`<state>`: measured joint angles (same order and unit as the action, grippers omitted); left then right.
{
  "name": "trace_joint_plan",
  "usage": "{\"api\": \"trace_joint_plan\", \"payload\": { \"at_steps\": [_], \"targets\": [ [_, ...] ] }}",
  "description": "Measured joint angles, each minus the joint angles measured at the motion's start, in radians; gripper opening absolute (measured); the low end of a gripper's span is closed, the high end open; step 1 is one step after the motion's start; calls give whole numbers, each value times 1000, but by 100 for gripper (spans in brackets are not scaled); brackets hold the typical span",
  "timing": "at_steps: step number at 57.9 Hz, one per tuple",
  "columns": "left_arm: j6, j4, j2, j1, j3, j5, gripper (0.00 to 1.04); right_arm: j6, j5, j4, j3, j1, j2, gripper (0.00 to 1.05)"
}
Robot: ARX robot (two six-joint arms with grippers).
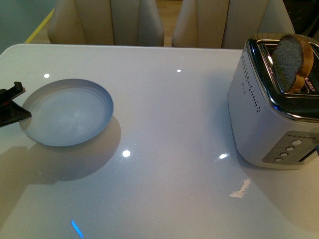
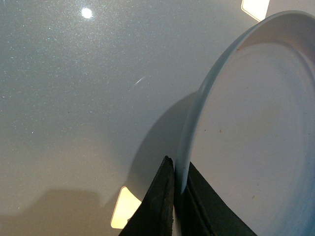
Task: Left arm holds plate, right arm toasts bread
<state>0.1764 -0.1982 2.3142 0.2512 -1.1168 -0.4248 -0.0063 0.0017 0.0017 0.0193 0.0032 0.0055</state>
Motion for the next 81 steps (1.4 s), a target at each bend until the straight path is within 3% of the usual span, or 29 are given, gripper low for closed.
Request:
{"api": "trace_joint_plan", "payload": {
  "at_steps": [50,59,81],
  "targets": [
    [50,-99,128,-18,43,-13,3,0,0,0,0,0,0,96],
    [55,-99,126,-19,43,5,36,0,0,0,0,0,0,96],
    [53,-140,-63,-11,113,1,94,0,0,0,0,0,0,96]
  ]
}}
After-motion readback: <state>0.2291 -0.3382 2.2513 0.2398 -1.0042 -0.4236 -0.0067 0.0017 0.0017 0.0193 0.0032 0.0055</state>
